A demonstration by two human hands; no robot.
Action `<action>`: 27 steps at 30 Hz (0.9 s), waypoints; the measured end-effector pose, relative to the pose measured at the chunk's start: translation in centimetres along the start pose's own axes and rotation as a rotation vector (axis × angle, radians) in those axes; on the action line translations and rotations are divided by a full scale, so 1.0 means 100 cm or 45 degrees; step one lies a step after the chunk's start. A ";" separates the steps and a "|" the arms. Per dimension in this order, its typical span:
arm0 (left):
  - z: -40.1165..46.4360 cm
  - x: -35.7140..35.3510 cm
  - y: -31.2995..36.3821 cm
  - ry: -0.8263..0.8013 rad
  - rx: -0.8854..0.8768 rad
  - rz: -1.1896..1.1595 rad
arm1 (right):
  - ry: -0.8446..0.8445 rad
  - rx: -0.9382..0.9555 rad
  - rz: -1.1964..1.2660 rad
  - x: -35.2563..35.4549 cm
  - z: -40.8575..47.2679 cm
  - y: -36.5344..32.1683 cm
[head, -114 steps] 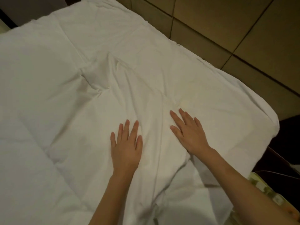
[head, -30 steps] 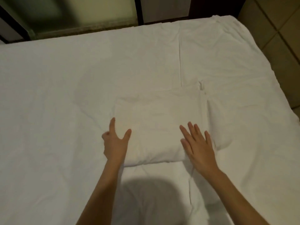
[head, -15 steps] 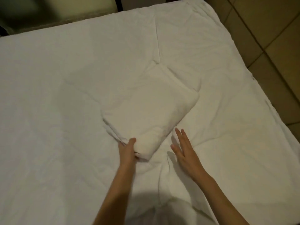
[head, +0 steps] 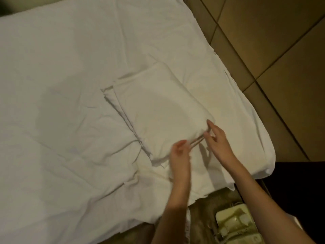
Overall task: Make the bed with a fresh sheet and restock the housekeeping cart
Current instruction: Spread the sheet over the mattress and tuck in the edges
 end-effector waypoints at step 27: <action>0.134 0.084 0.033 -0.369 -0.111 0.122 | 1.166 -0.442 0.696 -0.089 -0.071 -0.003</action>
Point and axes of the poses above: each hand's wrist, its own z-axis towards the middle knuckle, its own x-axis out of the back of the hand, y = z × x, the point moved 5 cm from there along z, towards the middle knuckle, and after that the axes turned 5 degrees about -x, right-handed, at the moved point
